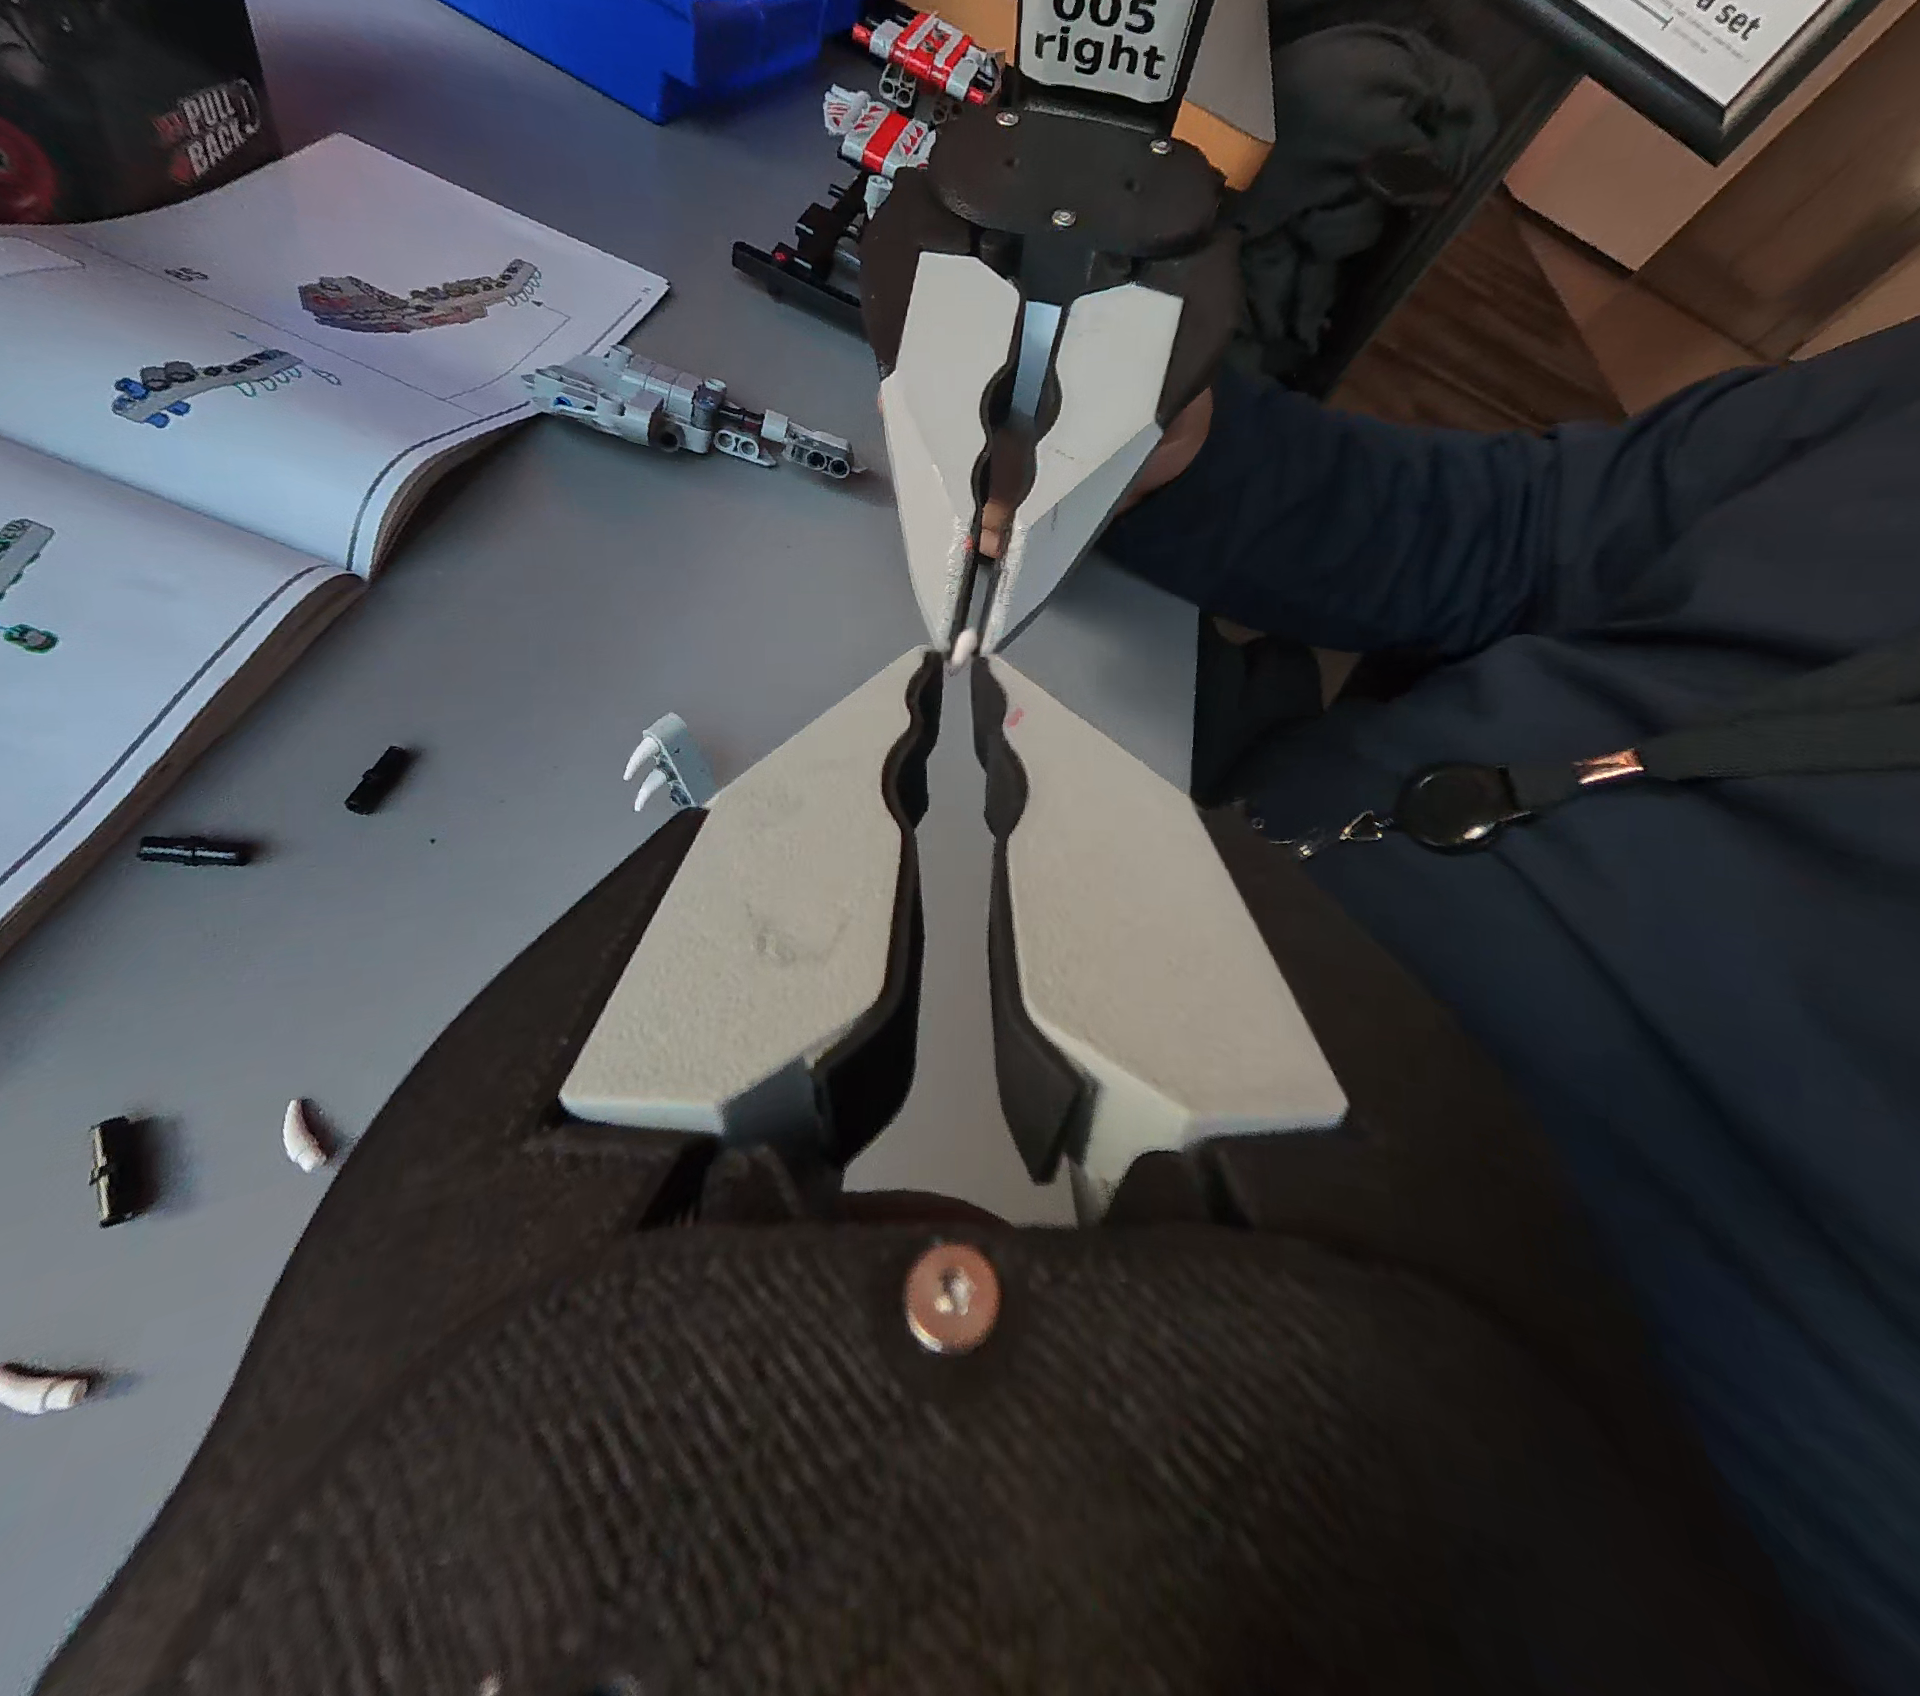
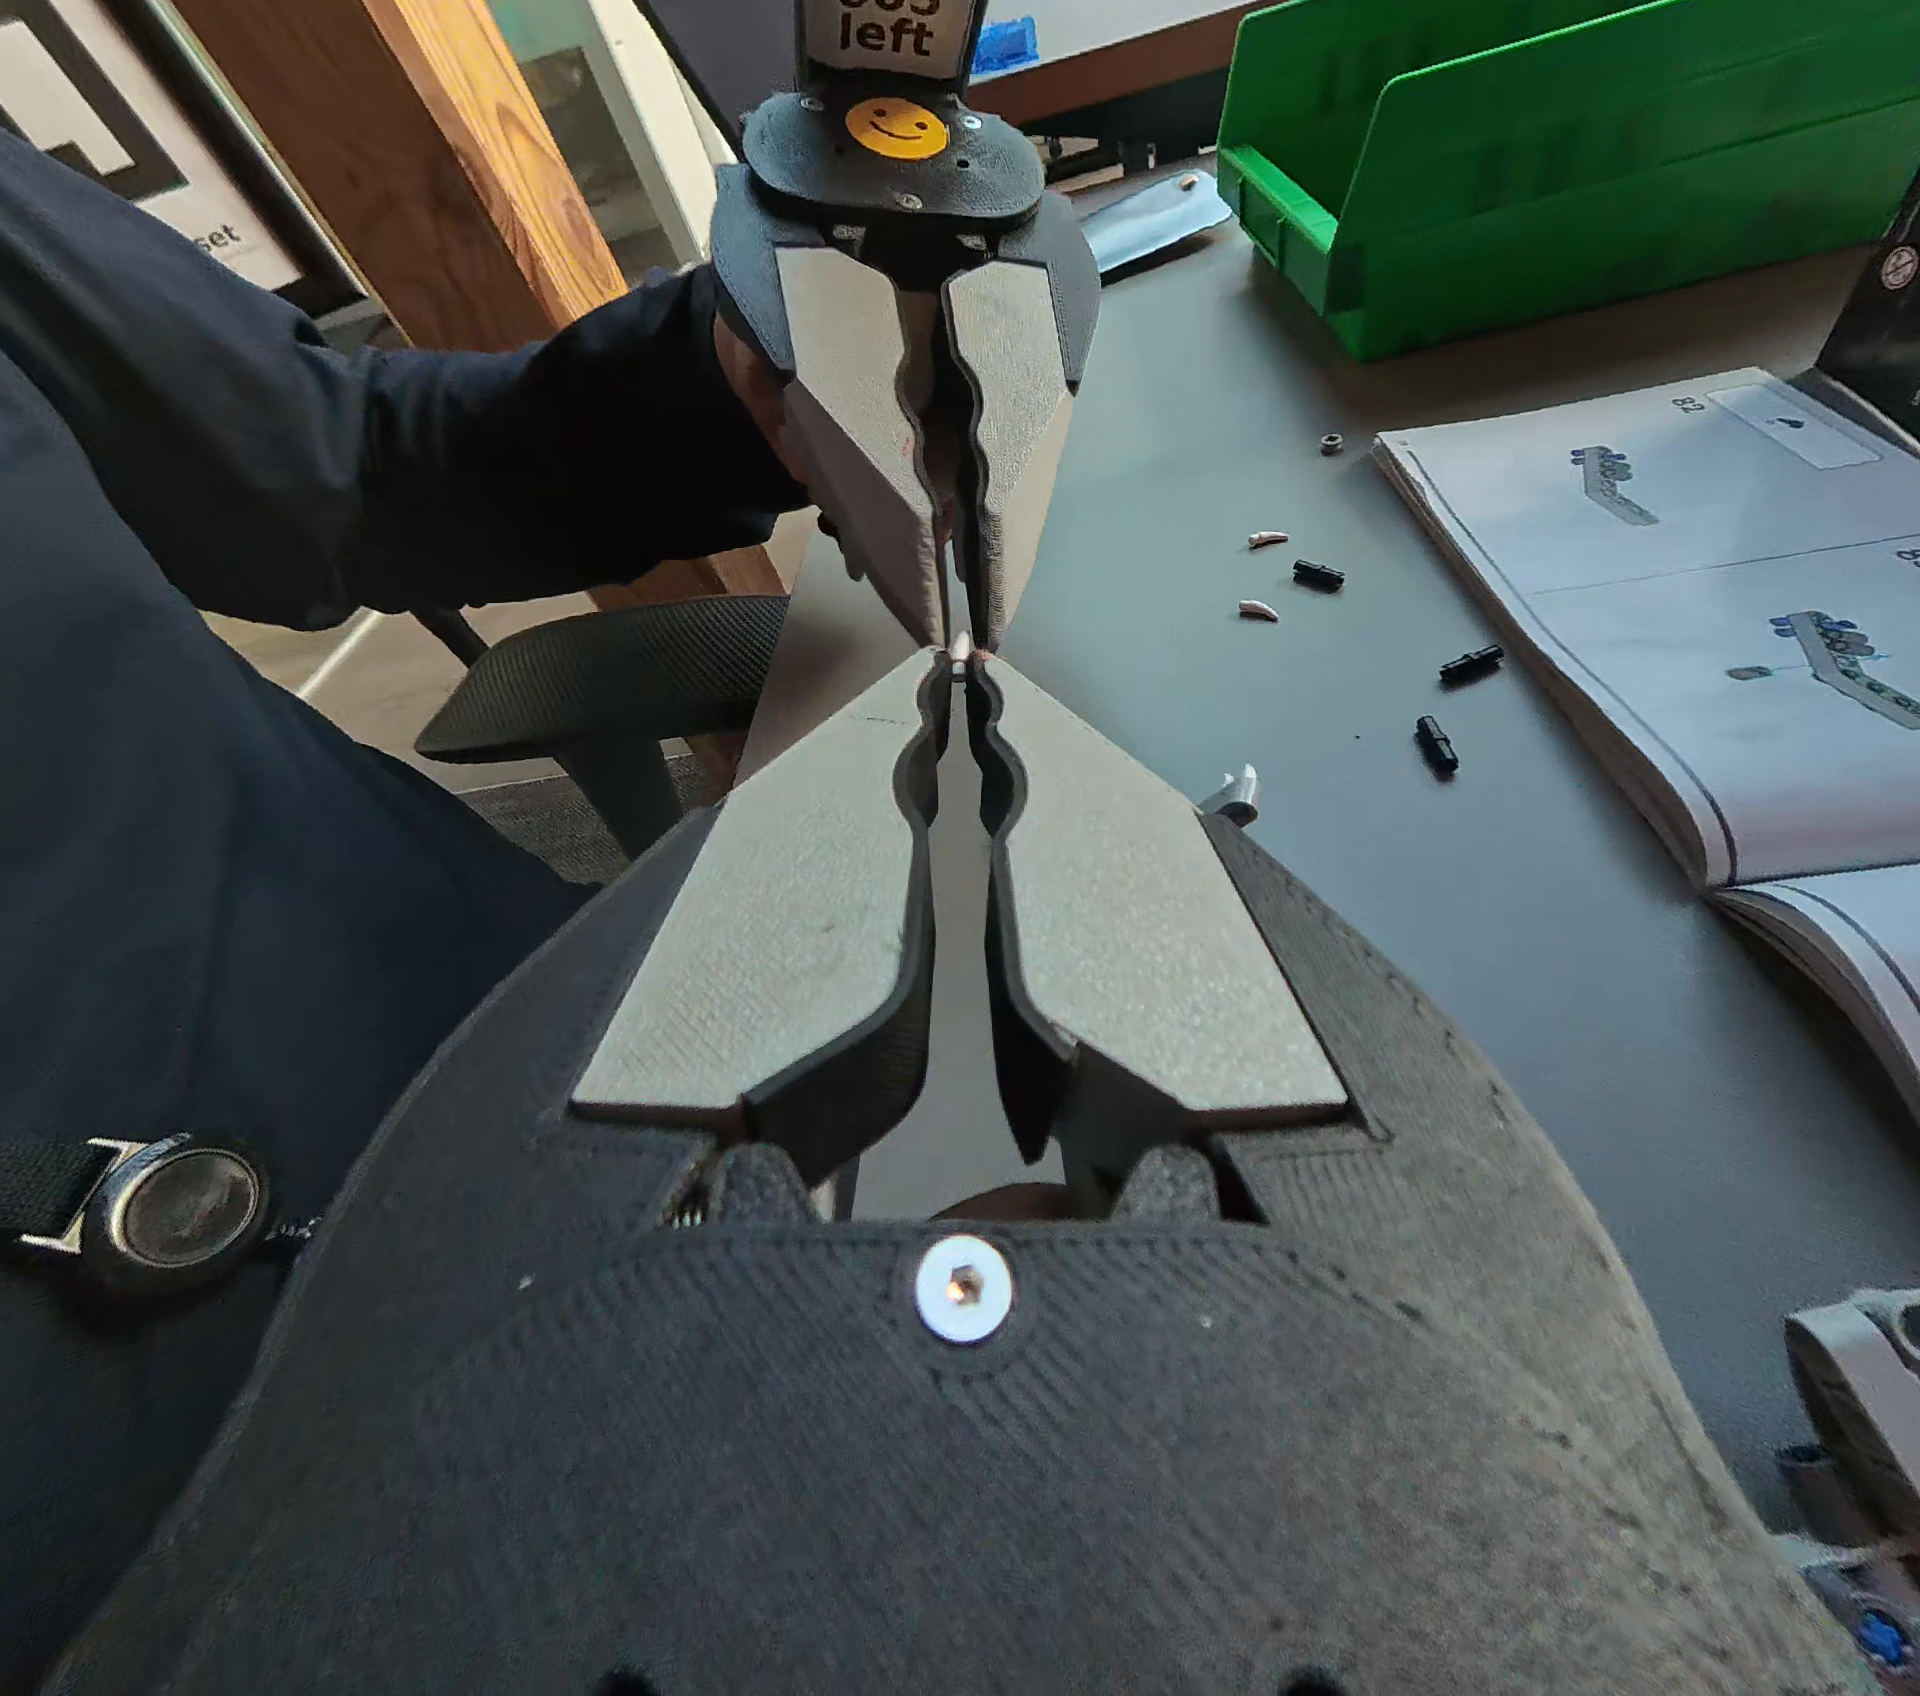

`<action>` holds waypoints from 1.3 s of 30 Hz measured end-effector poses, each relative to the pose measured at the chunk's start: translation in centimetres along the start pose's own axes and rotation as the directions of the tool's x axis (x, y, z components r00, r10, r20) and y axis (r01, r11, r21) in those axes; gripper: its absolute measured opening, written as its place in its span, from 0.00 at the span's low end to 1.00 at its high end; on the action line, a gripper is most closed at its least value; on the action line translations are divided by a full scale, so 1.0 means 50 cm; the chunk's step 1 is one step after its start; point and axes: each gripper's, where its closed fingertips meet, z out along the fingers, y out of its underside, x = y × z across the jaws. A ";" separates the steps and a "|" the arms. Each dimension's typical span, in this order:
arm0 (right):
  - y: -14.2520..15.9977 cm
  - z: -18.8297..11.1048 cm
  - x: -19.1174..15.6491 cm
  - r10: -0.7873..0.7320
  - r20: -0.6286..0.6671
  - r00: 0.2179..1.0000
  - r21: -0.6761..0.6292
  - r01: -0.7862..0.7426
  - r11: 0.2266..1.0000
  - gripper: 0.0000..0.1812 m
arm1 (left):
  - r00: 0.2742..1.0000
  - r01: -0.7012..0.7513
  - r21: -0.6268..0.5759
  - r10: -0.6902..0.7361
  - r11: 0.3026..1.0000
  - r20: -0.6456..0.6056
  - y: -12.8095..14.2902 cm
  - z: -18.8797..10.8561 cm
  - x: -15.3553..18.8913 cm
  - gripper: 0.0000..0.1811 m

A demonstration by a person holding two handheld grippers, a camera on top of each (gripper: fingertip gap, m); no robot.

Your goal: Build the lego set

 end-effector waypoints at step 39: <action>0.030 0.017 0.000 -0.040 -0.007 0.999 -0.087 0.040 0.995 0.00 | 0.991 0.120 0.019 -0.119 0.993 -0.057 0.037 0.003 0.002 0.00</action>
